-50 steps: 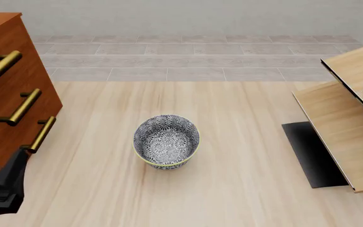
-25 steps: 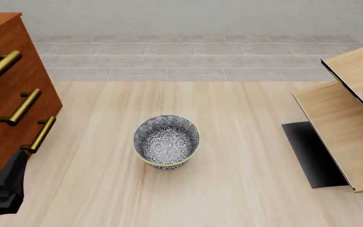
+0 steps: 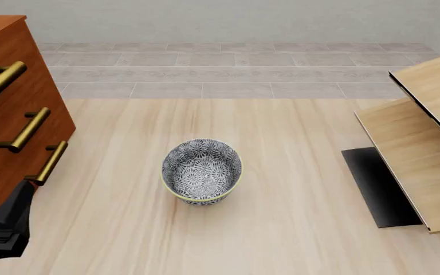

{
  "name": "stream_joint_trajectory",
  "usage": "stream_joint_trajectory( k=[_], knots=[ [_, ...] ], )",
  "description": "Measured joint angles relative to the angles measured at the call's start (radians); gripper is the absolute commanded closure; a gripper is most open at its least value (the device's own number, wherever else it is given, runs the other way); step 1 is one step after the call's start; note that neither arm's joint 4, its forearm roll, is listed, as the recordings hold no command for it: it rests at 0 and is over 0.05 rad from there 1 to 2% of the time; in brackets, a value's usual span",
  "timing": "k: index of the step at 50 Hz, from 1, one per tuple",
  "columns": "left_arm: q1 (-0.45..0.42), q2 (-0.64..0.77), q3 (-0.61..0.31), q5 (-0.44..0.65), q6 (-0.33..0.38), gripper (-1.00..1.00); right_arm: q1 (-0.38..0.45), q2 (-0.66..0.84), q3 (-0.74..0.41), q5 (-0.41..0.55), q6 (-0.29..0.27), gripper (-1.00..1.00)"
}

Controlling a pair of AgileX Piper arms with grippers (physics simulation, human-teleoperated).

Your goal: Put the wine bottle on the wine rack.

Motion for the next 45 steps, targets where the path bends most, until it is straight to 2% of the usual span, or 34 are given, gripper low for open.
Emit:
stream_joint_trajectory(
  k=[45],
  knots=[
    [-0.004,0.009,0.000,-0.009,-0.005,-1.00,-0.015,-0.054,-0.054,0.068,0.003,-1.00]
  ],
)
